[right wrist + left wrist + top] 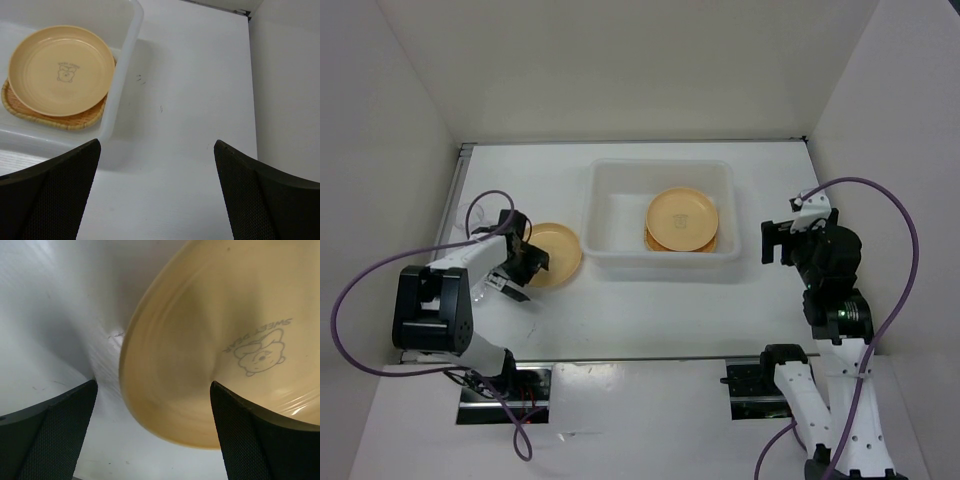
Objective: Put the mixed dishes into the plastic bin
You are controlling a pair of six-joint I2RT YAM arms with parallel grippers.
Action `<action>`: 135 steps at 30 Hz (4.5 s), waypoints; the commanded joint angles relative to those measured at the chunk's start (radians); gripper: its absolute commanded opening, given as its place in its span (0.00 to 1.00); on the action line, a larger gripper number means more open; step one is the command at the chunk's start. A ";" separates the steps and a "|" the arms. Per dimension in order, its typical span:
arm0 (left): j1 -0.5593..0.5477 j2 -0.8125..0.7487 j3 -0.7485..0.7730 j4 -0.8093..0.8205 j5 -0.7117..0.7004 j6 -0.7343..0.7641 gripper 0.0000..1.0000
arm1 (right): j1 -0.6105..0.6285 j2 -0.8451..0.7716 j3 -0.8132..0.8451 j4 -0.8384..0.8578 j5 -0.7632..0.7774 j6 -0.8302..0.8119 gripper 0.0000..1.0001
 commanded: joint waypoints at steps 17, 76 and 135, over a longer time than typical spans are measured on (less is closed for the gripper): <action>0.006 0.047 0.042 0.003 -0.016 -0.034 0.00 | -0.005 -0.021 -0.030 0.088 -0.015 -0.022 0.98; -0.468 0.730 1.211 -0.014 0.365 0.547 0.00 | 0.032 -0.058 -0.049 0.115 -0.006 -0.031 0.97; 0.331 0.407 0.889 -0.216 0.082 0.819 0.97 | 0.059 -0.069 -0.076 0.134 -0.015 -0.050 0.97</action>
